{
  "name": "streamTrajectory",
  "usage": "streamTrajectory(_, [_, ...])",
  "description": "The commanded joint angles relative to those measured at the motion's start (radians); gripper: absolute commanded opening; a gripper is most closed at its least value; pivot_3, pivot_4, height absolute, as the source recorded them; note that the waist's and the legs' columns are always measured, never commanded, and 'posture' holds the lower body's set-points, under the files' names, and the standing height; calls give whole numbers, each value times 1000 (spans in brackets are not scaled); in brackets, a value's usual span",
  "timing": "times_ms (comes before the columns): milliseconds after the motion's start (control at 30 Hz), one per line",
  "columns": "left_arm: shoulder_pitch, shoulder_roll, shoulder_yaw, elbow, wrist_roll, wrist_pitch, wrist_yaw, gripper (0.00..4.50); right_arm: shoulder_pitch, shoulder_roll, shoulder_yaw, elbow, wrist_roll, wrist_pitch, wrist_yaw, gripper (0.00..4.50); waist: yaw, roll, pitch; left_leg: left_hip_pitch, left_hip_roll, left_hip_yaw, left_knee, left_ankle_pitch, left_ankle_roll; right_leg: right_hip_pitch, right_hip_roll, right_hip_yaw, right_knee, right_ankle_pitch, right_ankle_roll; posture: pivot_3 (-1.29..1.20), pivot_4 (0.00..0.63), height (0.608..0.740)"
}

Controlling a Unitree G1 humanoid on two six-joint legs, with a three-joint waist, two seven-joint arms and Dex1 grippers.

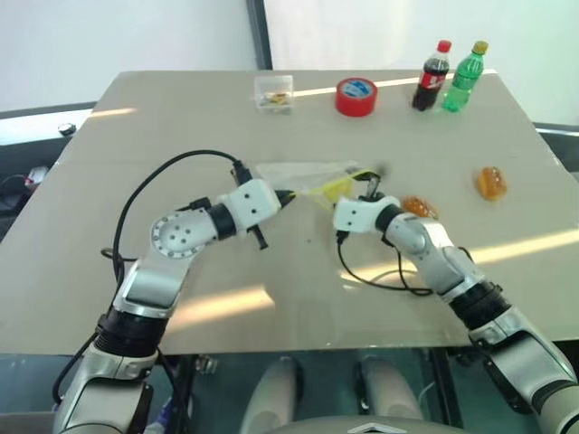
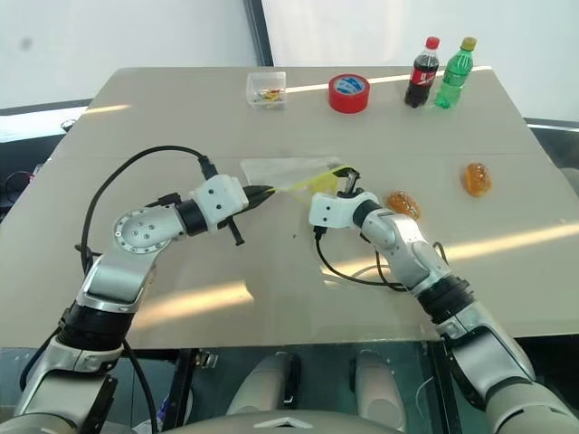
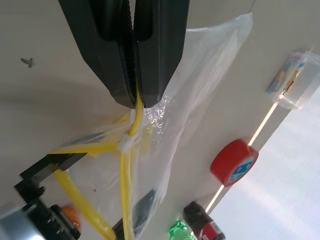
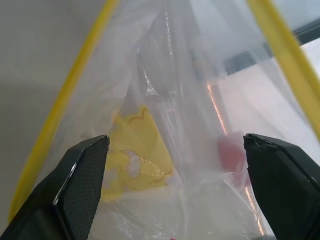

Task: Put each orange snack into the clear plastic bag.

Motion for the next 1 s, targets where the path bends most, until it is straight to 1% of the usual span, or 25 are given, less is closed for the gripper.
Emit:
streamTrajectory(33, [-22, 5, 27, 2, 19, 3, 26, 0, 20, -13, -88, -120, 81, 25, 58, 4477, 0, 0, 0, 0, 0, 0, 0, 0, 0, 0, 0, 0, 0, 0, 0, 0, 150, 740])
streamTrajectory(200, [-52, -9, 29, 44, 26, 16, 45, 0, 123, -18, -206, -320, 252, 126, 161, 4477, 2, 0, 0, 0, 0, -1, 0, 0, 0, 0, 0, -1, 0, 0, 0, 0, 150, 740])
streamTrajectory(367, [-65, -11, 34, 57, 24, 10, 49, 0, 230, 45, -368, -419, 305, 419, 71, 4477, 3, 0, 0, 0, 0, -1, 1, 0, 0, 1, -1, -1, 0, 0, 0, 0, 150, 740])
streamTrajectory(467, [-64, -12, 32, 59, 23, 4, 47, 0, 287, 59, -428, -421, 324, 514, 39, 4477, 5, 0, 0, 0, 0, -1, 1, 0, 0, 2, -1, -1, 0, 0, 0, 0, 150, 740])
streamTrajectory(567, [-64, -15, 26, 63, 23, -1, 43, 0, 314, 80, -467, -379, 369, 555, 30, 4477, 1, 0, 0, 0, 0, -1, 1, 0, 0, 2, -1, -1, 0, 0, 0, 0, 150, 740])
streamTrajectory(800, [-65, -21, 24, 52, 18, 4, 36, 0, 323, 89, -495, -272, 419, 527, 9, 4477, 0, 0, 0, 1, 0, 0, 1, 0, 0, 2, 0, 0, 1, 0, 0, 0, 150, 740])
streamTrajectory(833, [-64, -22, 25, 49, 16, 7, 35, 0, 323, 88, -495, -268, 427, 525, 12, 4079, 0, 0, 0, 1, 0, 0, 1, 0, 0, 2, -1, 0, 1, 0, 0, 0, 150, 740])
streamTrajectory(867, [-61, -21, 27, 45, 13, 10, 34, 0, 324, 87, -495, -268, 433, 524, 13, 3938, 0, 0, 0, 1, 0, 1, 1, 0, 0, 2, -1, 0, 1, 0, 0, 0, 150, 740])
streamTrajectory(900, [-60, -20, 27, 43, 13, 12, 33, 0, 326, 89, -496, -269, 442, 527, 13, 3598, 0, 0, 0, 1, 0, 1, 1, 0, 0, 2, -1, 0, 1, 0, 0, 0, 150, 740])
streamTrajectory(1000, [-54, -19, 28, 36, 13, 15, 33, 0, 328, 84, -492, -271, 451, 519, 12, 2084, 0, 0, 0, 1, 0, 0, 1, 0, 0, 2, -1, 0, 1, 0, 0, 0, 150, 740])
